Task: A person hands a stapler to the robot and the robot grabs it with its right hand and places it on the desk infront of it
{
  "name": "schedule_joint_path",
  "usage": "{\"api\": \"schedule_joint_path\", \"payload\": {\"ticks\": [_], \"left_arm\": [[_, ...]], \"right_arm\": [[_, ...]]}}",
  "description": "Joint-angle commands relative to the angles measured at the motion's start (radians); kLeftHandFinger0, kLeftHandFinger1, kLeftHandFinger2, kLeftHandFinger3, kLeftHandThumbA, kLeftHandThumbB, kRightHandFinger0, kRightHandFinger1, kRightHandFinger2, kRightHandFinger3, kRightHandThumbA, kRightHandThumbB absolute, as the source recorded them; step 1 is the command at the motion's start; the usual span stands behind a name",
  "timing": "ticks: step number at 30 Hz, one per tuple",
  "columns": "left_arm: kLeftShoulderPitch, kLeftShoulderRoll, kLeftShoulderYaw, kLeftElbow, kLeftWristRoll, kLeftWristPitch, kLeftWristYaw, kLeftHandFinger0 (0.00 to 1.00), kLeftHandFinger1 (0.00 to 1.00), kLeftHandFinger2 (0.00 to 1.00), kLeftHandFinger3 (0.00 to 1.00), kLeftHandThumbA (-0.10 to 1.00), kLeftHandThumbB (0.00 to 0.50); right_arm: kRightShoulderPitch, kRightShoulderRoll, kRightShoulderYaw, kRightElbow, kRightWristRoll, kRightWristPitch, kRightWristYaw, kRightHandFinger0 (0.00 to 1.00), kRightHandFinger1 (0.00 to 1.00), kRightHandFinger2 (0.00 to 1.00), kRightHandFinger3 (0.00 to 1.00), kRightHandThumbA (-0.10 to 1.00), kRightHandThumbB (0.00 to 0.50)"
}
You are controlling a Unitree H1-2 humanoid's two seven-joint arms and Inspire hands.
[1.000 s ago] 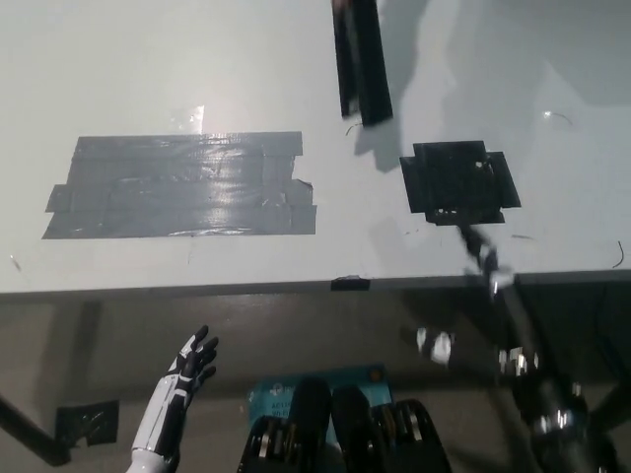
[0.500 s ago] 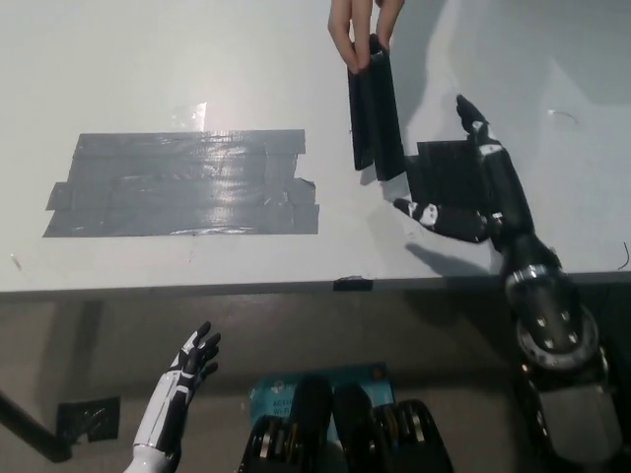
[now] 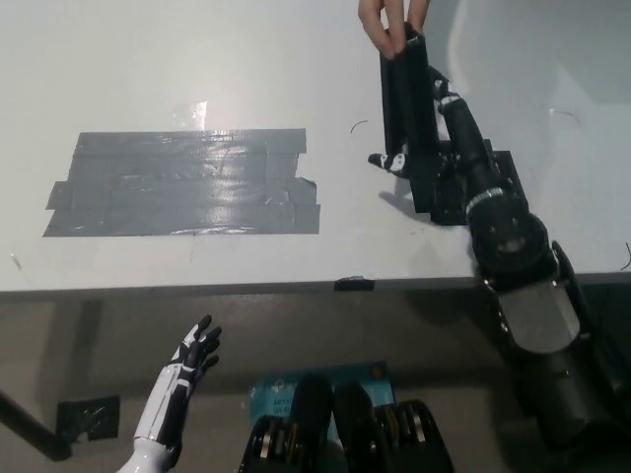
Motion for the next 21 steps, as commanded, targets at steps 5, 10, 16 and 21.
{"api": "schedule_joint_path", "payload": {"ticks": [5, 10, 16, 21], "left_arm": [[-0.015, 0.005, 0.002, -0.024, -0.008, -0.034, -0.007, 1.00, 1.00, 1.00, 1.00, 1.00, 0.429], [-0.015, 0.007, 0.003, -0.028, -0.004, -0.033, -0.007, 1.00, 1.00, 1.00, 1.00, 1.00, 0.433], [-0.023, 0.008, 0.004, -0.035, -0.008, -0.023, -0.010, 1.00, 1.00, 1.00, 1.00, 1.00, 0.443], [-0.034, 0.005, 0.006, -0.026, -0.014, -0.024, -0.011, 1.00, 1.00, 1.00, 1.00, 1.00, 0.453]], "right_arm": [[-0.125, 0.011, -0.006, 0.079, 0.019, -0.016, -0.040, 1.00, 1.00, 1.00, 1.00, 1.00, 0.369], [-0.157, 0.022, -0.016, 0.109, -0.035, 0.143, -0.142, 0.02, 0.15, 0.39, 0.38, -0.09, 0.240], [-0.136, 0.004, -0.008, 0.107, -0.017, 0.133, -0.119, 0.00, 0.31, 0.78, 0.69, -0.10, 0.167], [-0.119, -0.001, -0.013, 0.073, -0.006, 0.126, -0.117, 0.00, 0.44, 0.86, 0.85, -0.10, 0.154]]}}
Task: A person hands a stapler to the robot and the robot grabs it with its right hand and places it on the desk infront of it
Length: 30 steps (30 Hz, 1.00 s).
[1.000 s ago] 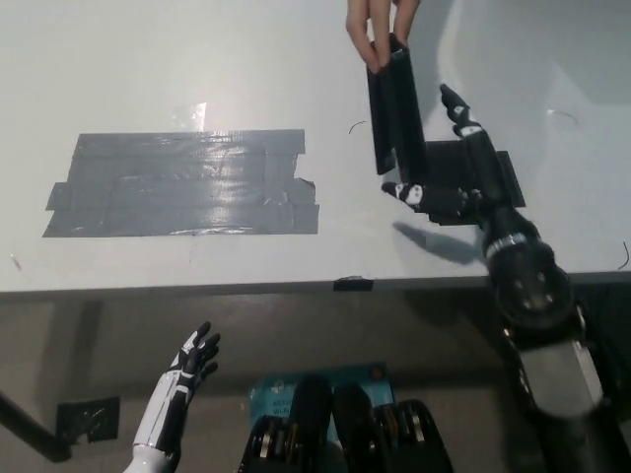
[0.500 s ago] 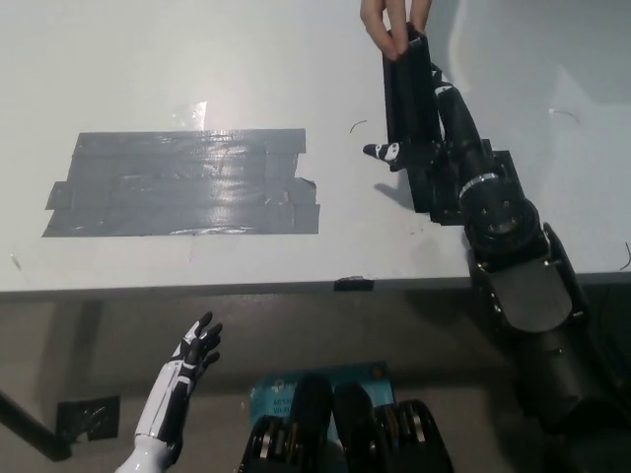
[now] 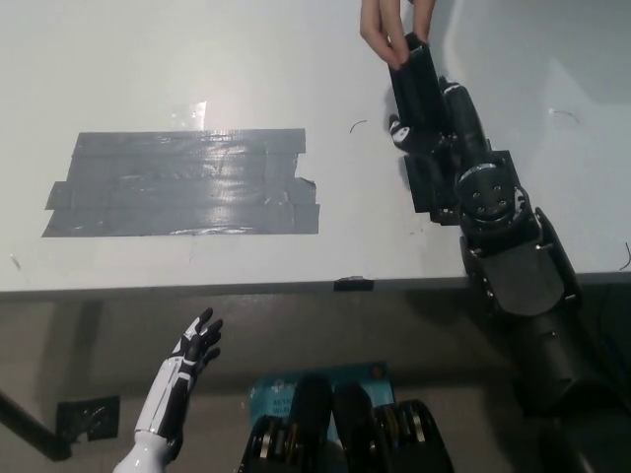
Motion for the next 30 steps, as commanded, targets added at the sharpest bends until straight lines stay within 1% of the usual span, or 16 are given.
{"api": "schedule_joint_path", "payload": {"ticks": [1, 3, 6, 8, 11, 12, 13, 14, 16, 18, 19, 21, 24, 26, 28, 30], "left_arm": [[-0.017, 0.006, 0.005, -0.023, -0.010, -0.027, -0.006, 1.00, 1.00, 1.00, 1.00, 1.00, 0.450], [-0.016, 0.010, 0.002, -0.022, -0.004, -0.031, -0.007, 1.00, 1.00, 1.00, 1.00, 1.00, 0.446], [-0.010, 0.009, 0.002, -0.028, -0.007, -0.024, -0.008, 1.00, 1.00, 1.00, 1.00, 1.00, 0.443], [-0.006, 0.009, 0.001, -0.029, -0.007, -0.026, -0.009, 1.00, 1.00, 1.00, 1.00, 1.00, 0.437], [-0.006, 0.010, -0.001, -0.026, 0.000, -0.035, -0.006, 1.00, 1.00, 1.00, 1.00, 1.00, 0.429], [-0.006, 0.012, -0.002, -0.025, 0.000, -0.034, -0.008, 1.00, 1.00, 1.00, 1.00, 1.00, 0.437], [-0.006, 0.013, -0.002, -0.025, -0.002, -0.031, -0.010, 1.00, 1.00, 1.00, 1.00, 1.00, 0.445], [-0.005, 0.013, -0.002, -0.025, -0.004, -0.029, -0.012, 1.00, 1.00, 1.00, 1.00, 1.00, 0.441], [-0.003, 0.013, -0.002, -0.024, -0.004, -0.029, -0.012, 1.00, 1.00, 1.00, 1.00, 1.00, 0.440], [-0.002, 0.014, -0.003, -0.022, 0.000, -0.030, -0.011, 1.00, 1.00, 1.00, 1.00, 1.00, 0.437], [-0.002, 0.014, -0.003, -0.023, 0.001, -0.030, -0.011, 1.00, 1.00, 1.00, 1.00, 1.00, 0.438], [0.000, 0.016, -0.004, -0.023, 0.001, -0.032, -0.013, 1.00, 1.00, 1.00, 1.00, 1.00, 0.439], [0.002, 0.014, -0.006, -0.020, 0.001, -0.035, -0.013, 1.00, 1.00, 1.00, 1.00, 1.00, 0.444], [0.001, 0.013, -0.006, -0.016, 0.001, -0.038, -0.012, 1.00, 1.00, 1.00, 1.00, 1.00, 0.449], [-0.003, 0.014, -0.005, -0.013, 0.001, -0.042, -0.012, 1.00, 1.00, 1.00, 1.00, 1.00, 0.448], [-0.007, 0.013, -0.002, -0.012, 0.002, -0.037, -0.008, 1.00, 1.00, 1.00, 1.00, 1.00, 0.451]], "right_arm": [[-0.033, -0.007, -0.006, -0.055, 0.004, 0.014, -0.023, 0.00, 0.45, 0.88, 0.88, -0.10, 0.152], [-0.034, -0.009, -0.004, -0.075, 0.003, 0.034, -0.013, 0.00, 0.49, 0.89, 0.90, -0.10, 0.147], [-0.022, -0.011, 0.005, -0.132, 0.001, 0.054, 0.006, 0.02, 0.52, 0.90, 0.89, -0.10, 0.146], [-0.012, -0.019, 0.024, -0.175, -0.012, 0.063, 0.024, 0.02, 0.52, 0.89, 0.88, -0.10, 0.134], [-0.003, -0.034, 0.062, -0.246, -0.027, 0.100, 0.069, 0.01, 0.53, 0.89, 0.91, -0.10, 0.126], [0.006, -0.040, 0.078, -0.278, -0.021, 0.105, 0.095, 0.00, 0.51, 0.88, 0.91, -0.10, 0.133], [0.009, -0.043, 0.087, -0.289, -0.021, 0.111, 0.107, 0.00, 0.46, 0.82, 0.85, -0.10, 0.182], [0.014, -0.051, 0.114, -0.309, -0.030, 0.130, 0.136, 0.00, 0.46, 0.85, 0.89, -0.10, 0.143], [0.018, -0.057, 0.135, -0.326, -0.034, 0.149, 0.157, 0.00, 0.46, 0.85, 0.89, -0.10, 0.141], [0.029, -0.072, 0.186, -0.339, -0.054, 0.167, 0.197, 0.02, 0.48, 0.88, 0.94, -0.10, 0.157], [0.033, -0.076, 0.198, -0.338, -0.060, 0.167, 0.205, 0.03, 0.48, 0.88, 0.94, -0.10, 0.157], [0.045, -0.077, 0.222, -0.314, -0.060, 0.157, 0.219, 0.02, 0.48, 0.87, 0.94, -0.10, 0.147], [0.064, -0.078, 0.264, -0.231, -0.067, 0.111, 0.220, 0.01, 0.46, 0.84, 0.88, -0.10, 0.159], [0.070, -0.082, 0.291, -0.190, -0.076, 0.092, 0.225, 0.00, 0.45, 0.82, 0.87, -0.10, 0.151], [0.069, -0.083, 0.302, -0.142, -0.073, 0.056, 0.224, 0.00, 0.45, 0.82, 0.86, -0.10, 0.156], [0.061, -0.087, 0.331, -0.042, -0.089, 0.007, 0.220, 0.01, 0.48, 0.85, 0.88, -0.10, 0.149]]}}
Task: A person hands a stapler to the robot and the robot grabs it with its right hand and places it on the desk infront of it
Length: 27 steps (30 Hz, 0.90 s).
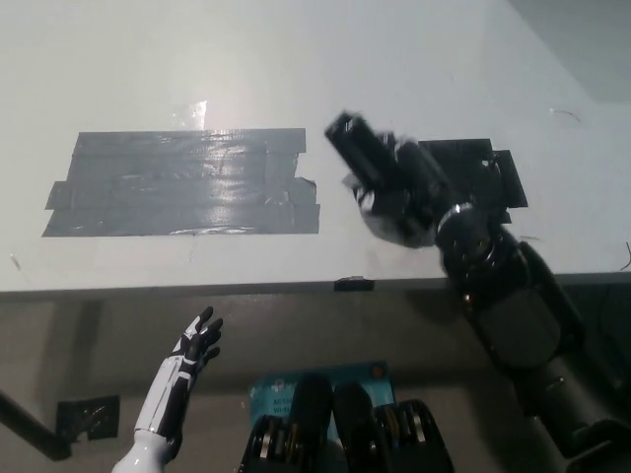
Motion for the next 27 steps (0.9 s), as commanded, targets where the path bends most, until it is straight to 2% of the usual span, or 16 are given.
{"api": "schedule_joint_path", "payload": {"ticks": [1, 6, 7, 8, 9, 10, 12, 13, 14, 15, 17, 19, 20, 23, 27], "left_arm": [[-0.008, 0.010, -0.001, -0.014, 0.001, -0.035, -0.006, 1.00, 1.00, 1.00, 1.00, 1.00, 0.451], [-0.018, 0.011, 0.000, -0.013, -0.002, -0.033, -0.009, 1.00, 1.00, 1.00, 1.00, 1.00, 0.445], [-0.018, 0.011, 0.000, -0.012, -0.002, -0.032, -0.009, 1.00, 1.00, 1.00, 1.00, 1.00, 0.446], [-0.020, 0.011, 0.001, -0.011, -0.004, -0.029, -0.010, 1.00, 1.00, 1.00, 1.00, 1.00, 0.450], [-0.021, 0.012, 0.001, -0.011, -0.005, -0.029, -0.010, 1.00, 1.00, 1.00, 1.00, 1.00, 0.451], [-0.023, 0.011, 0.002, -0.009, -0.004, -0.031, -0.009, 1.00, 1.00, 1.00, 1.00, 1.00, 0.450], [-0.024, 0.011, 0.001, -0.010, -0.002, -0.029, -0.009, 1.00, 1.00, 1.00, 1.00, 1.00, 0.452], [-0.026, 0.011, 0.000, -0.011, 0.000, -0.027, -0.008, 1.00, 1.00, 1.00, 1.00, 1.00, 0.450], [-0.026, 0.010, -0.001, -0.011, 0.000, -0.028, -0.008, 1.00, 1.00, 1.00, 1.00, 1.00, 0.446], [-0.027, 0.011, -0.001, -0.010, 0.001, -0.030, -0.009, 1.00, 1.00, 1.00, 1.00, 1.00, 0.441], [-0.029, 0.014, -0.002, -0.010, 0.000, -0.032, -0.013, 1.00, 1.00, 1.00, 1.00, 1.00, 0.436], [-0.031, 0.015, -0.002, -0.010, -0.001, -0.030, -0.014, 1.00, 1.00, 1.00, 1.00, 1.00, 0.436], [-0.033, 0.015, -0.002, -0.009, 0.000, -0.031, -0.013, 1.00, 1.00, 1.00, 1.00, 1.00, 0.443], [-0.033, 0.016, -0.003, -0.011, 0.003, -0.029, -0.012, 1.00, 1.00, 1.00, 1.00, 1.00, 0.459], [-0.032, 0.019, -0.005, -0.012, 0.011, -0.032, -0.012, 1.00, 1.00, 1.00, 1.00, 1.00, 0.441]], "right_arm": [[-0.050, -0.017, 0.041, 0.100, -0.045, -0.108, 0.020, 0.01, 0.48, 0.85, 0.88, -0.10, 0.149], [-0.067, -0.029, 0.047, 0.210, -0.049, -0.167, 0.006, 0.02, 0.51, 0.89, 0.89, -0.10, 0.144], [-0.070, -0.030, 0.046, 0.217, -0.050, -0.171, 0.003, 0.05, 0.55, 0.92, 0.92, -0.10, 0.150], [-0.077, -0.027, 0.041, 0.230, -0.056, -0.173, -0.015, 0.12, 0.63, 1.00, 1.00, -0.10, 0.162], [-0.080, -0.026, 0.039, 0.233, -0.058, -0.173, -0.022, 0.17, 0.65, 0.99, 1.00, -0.10, 0.166], [-0.075, -0.023, 0.026, 0.223, -0.061, -0.198, -0.061, 0.57, 0.97, 1.00, 1.00, 0.29, 0.281], [-0.072, -0.026, 0.019, 0.215, -0.056, -0.216, -0.065, 0.80, 1.00, 1.00, 1.00, 0.51, 0.334], [-0.071, -0.029, 0.014, 0.211, -0.049, -0.232, -0.059, 0.87, 1.00, 1.00, 1.00, 0.57, 0.376], [-0.071, -0.031, 0.006, 0.213, -0.037, -0.253, -0.052, 0.96, 1.00, 1.00, 1.00, 0.60, 0.396], [-0.072, -0.032, -0.004, 0.214, -0.024, -0.274, -0.042, 1.00, 1.00, 1.00, 1.00, 0.66, 0.439], [-0.075, -0.036, -0.003, 0.205, -0.028, -0.278, -0.035, 1.00, 1.00, 1.00, 1.00, 0.78, 0.468], [-0.076, -0.041, -0.003, 0.200, -0.031, -0.285, -0.028, 1.00, 1.00, 1.00, 1.00, 0.80, 0.474], [-0.075, -0.046, 0.000, 0.188, -0.040, -0.300, -0.036, 1.00, 1.00, 1.00, 1.00, 0.85, 0.500], [-0.071, -0.049, -0.003, 0.166, -0.045, -0.309, -0.045, 1.00, 1.00, 1.00, 1.00, 0.88, 0.500], [-0.058, -0.053, -0.029, 0.095, -0.042, -0.311, -0.073, 1.00, 1.00, 1.00, 1.00, 0.93, 0.499]]}}
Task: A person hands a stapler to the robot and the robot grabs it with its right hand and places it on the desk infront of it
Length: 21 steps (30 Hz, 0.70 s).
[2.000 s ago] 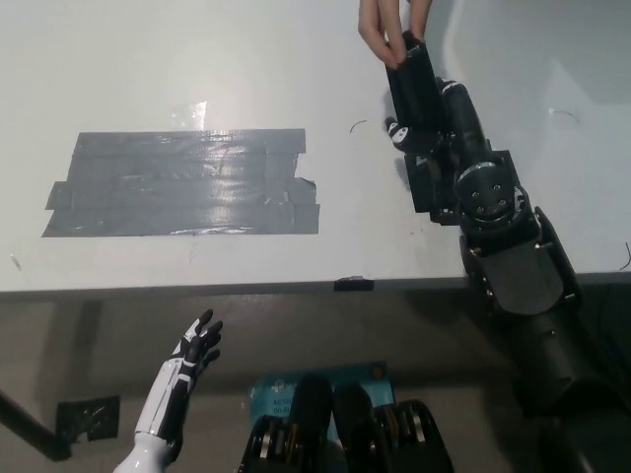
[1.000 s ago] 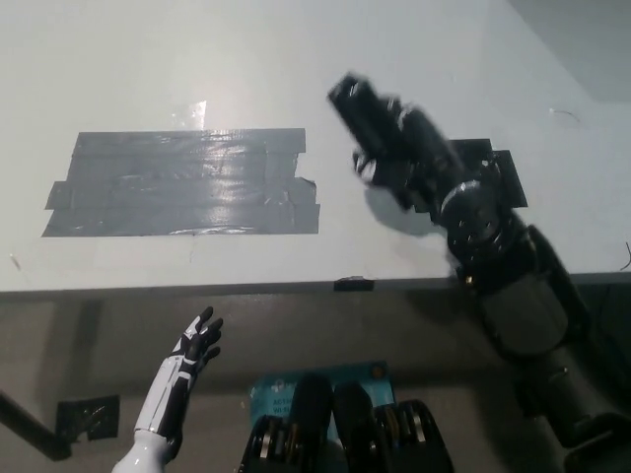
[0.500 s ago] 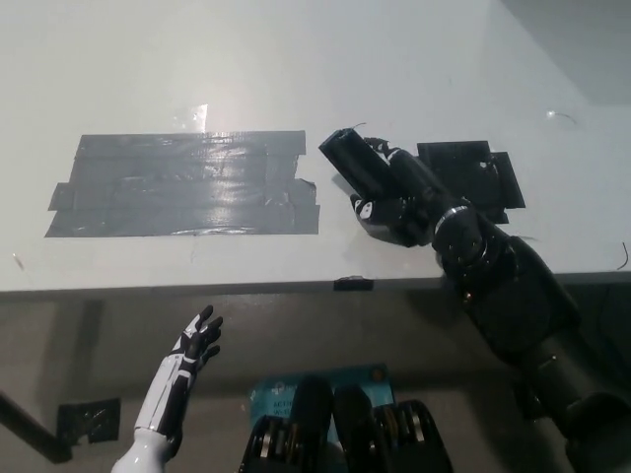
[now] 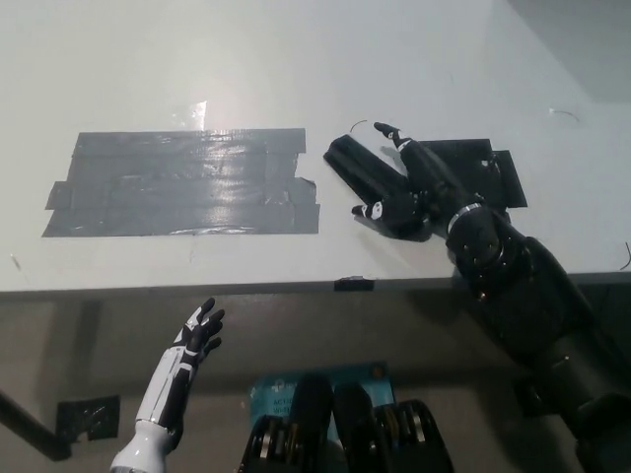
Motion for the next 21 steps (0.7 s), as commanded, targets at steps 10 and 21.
{"api": "schedule_joint_path", "payload": {"ticks": [10, 21], "left_arm": [[-0.010, 0.015, -0.009, -0.014, 0.004, -0.028, -0.014, 1.00, 1.00, 1.00, 1.00, 1.00, 0.437], [-0.015, 0.017, -0.009, -0.015, 0.006, -0.027, -0.012, 1.00, 1.00, 1.00, 1.00, 1.00, 0.433]], "right_arm": [[-0.021, -0.031, -0.155, -0.341, 0.018, -0.004, -0.052, 1.00, 1.00, 1.00, 1.00, 1.00, 0.500], [0.133, -0.055, -0.276, -1.004, 0.076, 0.150, 0.025, 1.00, 1.00, 1.00, 1.00, 1.00, 0.467]]}}
